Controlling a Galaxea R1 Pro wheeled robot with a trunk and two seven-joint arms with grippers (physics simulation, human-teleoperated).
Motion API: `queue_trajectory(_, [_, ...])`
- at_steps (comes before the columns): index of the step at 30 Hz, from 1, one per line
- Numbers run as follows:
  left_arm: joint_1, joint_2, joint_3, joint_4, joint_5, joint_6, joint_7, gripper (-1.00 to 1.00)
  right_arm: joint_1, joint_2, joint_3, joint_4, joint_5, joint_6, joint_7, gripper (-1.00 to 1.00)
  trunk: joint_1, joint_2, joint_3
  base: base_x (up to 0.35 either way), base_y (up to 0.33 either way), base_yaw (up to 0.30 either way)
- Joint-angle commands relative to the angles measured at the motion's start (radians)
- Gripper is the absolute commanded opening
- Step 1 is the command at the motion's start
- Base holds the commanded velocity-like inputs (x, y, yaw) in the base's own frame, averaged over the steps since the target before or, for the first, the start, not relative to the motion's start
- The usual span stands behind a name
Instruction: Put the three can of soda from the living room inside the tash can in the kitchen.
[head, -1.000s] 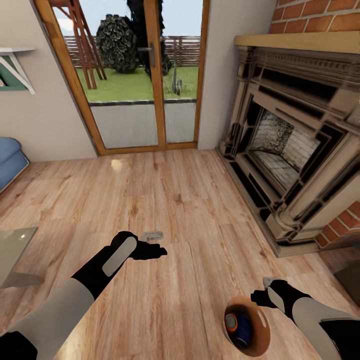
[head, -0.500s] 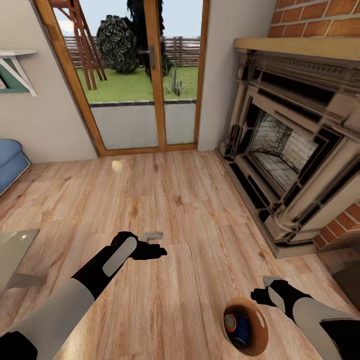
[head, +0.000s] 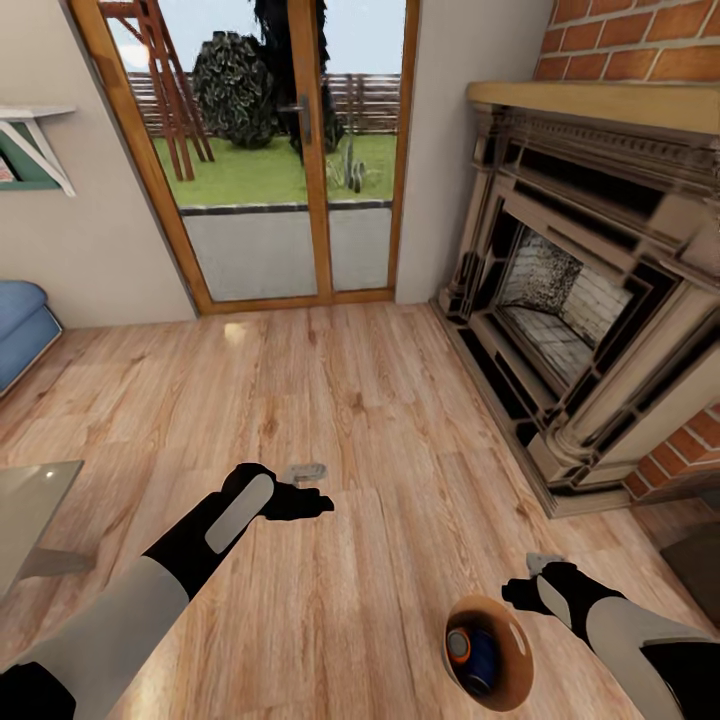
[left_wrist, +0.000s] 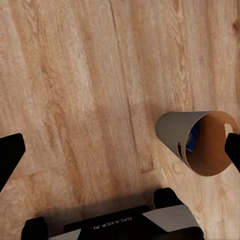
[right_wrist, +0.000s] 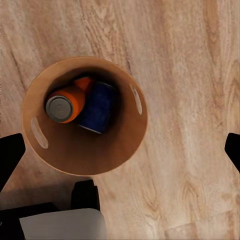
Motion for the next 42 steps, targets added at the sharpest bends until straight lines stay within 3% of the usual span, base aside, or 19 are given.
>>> queue_trajectory(1, [0.0, 0.0, 0.0, 0.0, 0.0, 0.0, 0.0, 1.0, 0.0, 0.0, 0.0, 0.0, 0.0, 0.0, 0.002, 1.0, -0.004, 0.007, 0.003, 0.0, 0.0, 0.0])
queue_trajectory(30, [0.0, 0.0, 0.0, 0.001, 0.0, 0.0, -0.001, 1.0, 0.002, 0.005, 0.0, -0.002, 0.0, 0.0, 0.0, 1.0, -0.115, 0.21, 0.101, 0.0, 0.0, 0.0])
queue_trajectory(42, [0.0, 0.0, 0.0, -0.001, 0.001, 0.0, -0.002, 1.0, 0.002, 0.005, 0.0, -0.001, 0.0, -0.001, 0.001, 1.0, -0.115, 0.21, 0.118, 0.0, 0.0, 0.0])
